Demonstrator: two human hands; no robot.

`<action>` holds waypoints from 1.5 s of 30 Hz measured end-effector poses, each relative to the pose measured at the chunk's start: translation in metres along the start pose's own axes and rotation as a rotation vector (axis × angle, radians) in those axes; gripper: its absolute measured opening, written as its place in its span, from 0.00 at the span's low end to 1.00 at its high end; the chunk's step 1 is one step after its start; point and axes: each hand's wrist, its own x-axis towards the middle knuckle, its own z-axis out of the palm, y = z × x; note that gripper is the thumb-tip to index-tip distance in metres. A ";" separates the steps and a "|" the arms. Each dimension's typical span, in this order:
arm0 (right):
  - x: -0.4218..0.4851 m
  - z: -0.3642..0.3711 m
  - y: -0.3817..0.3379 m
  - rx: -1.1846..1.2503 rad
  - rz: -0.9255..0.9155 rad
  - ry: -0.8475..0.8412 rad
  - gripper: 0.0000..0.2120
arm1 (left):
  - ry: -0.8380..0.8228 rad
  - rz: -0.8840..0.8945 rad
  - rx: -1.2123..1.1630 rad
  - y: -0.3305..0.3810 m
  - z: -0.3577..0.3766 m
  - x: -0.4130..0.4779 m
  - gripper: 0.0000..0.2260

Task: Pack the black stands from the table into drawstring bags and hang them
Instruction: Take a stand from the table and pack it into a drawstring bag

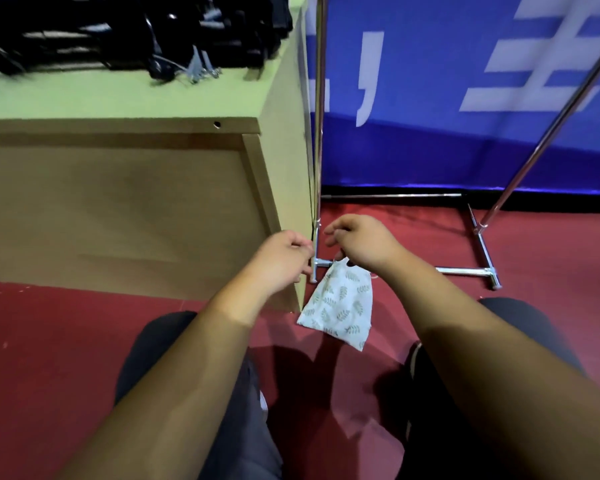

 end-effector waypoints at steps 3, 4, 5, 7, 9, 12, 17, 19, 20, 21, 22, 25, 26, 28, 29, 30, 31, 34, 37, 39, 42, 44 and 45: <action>-0.008 -0.006 -0.030 0.072 -0.074 0.042 0.12 | 0.002 0.103 -0.032 0.027 -0.026 -0.016 0.05; -0.010 -0.009 -0.043 0.089 -0.109 0.057 0.12 | 0.015 0.139 -0.038 0.036 -0.035 -0.021 0.06; -0.012 -0.013 -0.058 0.099 -0.143 0.075 0.13 | 0.032 0.178 -0.041 0.046 -0.045 -0.026 0.06; -0.018 -0.022 -0.095 0.107 -0.203 0.101 0.12 | 0.068 0.251 -0.045 0.067 -0.067 -0.035 0.06; -0.024 -0.031 -0.133 0.114 -0.255 0.105 0.12 | 0.119 0.312 -0.066 0.089 -0.089 -0.044 0.07; -0.029 -0.038 -0.183 0.067 -0.312 0.102 0.12 | 0.223 0.365 -0.127 0.117 -0.121 -0.058 0.08; -0.023 -0.042 -0.247 -0.111 -0.445 0.169 0.12 | 0.316 0.368 -0.182 0.144 -0.165 -0.067 0.08; -0.018 -0.044 -0.269 -0.163 -0.474 0.200 0.12 | 0.338 0.364 -0.193 0.154 -0.182 -0.068 0.08; -0.015 -0.044 -0.278 -0.189 -0.489 0.215 0.13 | 0.349 0.364 -0.193 0.159 -0.189 -0.068 0.09; -0.012 -0.044 -0.287 -0.221 -0.504 0.232 0.13 | 0.358 0.368 -0.188 0.164 -0.197 -0.068 0.08; -0.009 -0.045 -0.294 -0.255 -0.521 0.249 0.14 | 0.364 0.371 -0.185 0.168 -0.203 -0.066 0.08; 0.001 -0.046 -0.314 -0.342 -0.556 0.271 0.14 | 0.397 0.368 -0.196 0.176 -0.224 -0.060 0.09; 0.005 -0.046 -0.320 -0.370 -0.563 0.275 0.13 | 0.412 0.365 -0.202 0.178 -0.231 -0.056 0.09; 0.015 -0.045 -0.330 -0.423 -0.575 0.277 0.13 | 0.440 0.361 -0.217 0.181 -0.243 -0.049 0.10; 0.020 -0.043 -0.336 -0.448 -0.587 0.275 0.13 | 0.449 0.361 -0.223 0.182 -0.249 -0.044 0.10; 0.025 -0.041 -0.341 -0.474 -0.603 0.276 0.13 | 0.456 0.361 -0.228 0.184 -0.254 -0.040 0.10; 0.031 -0.039 -0.347 -0.503 -0.620 0.282 0.13 | 0.466 0.360 -0.233 0.186 -0.259 -0.035 0.10; 0.051 -0.031 -0.364 -0.586 -0.664 0.298 0.14 | 0.509 0.367 -0.308 0.194 -0.273 -0.017 0.10; 0.082 -0.023 -0.377 -0.647 -0.697 0.316 0.15 | 0.532 0.345 -0.432 0.202 -0.285 0.004 0.08; 0.104 -0.018 -0.386 -0.703 -0.723 0.309 0.17 | 0.543 0.318 -0.504 0.204 -0.293 0.020 0.08; 0.134 -0.008 -0.403 -0.796 -0.748 0.278 0.21 | 0.610 0.293 -0.568 0.200 -0.308 0.048 0.07; 0.154 0.000 -0.413 -0.809 -0.746 0.251 0.23 | 0.688 0.272 -0.622 0.197 -0.319 0.064 0.07; 0.163 0.003 -0.418 -0.809 -0.745 0.240 0.23 | 0.726 0.263 -0.658 0.198 -0.325 0.070 0.07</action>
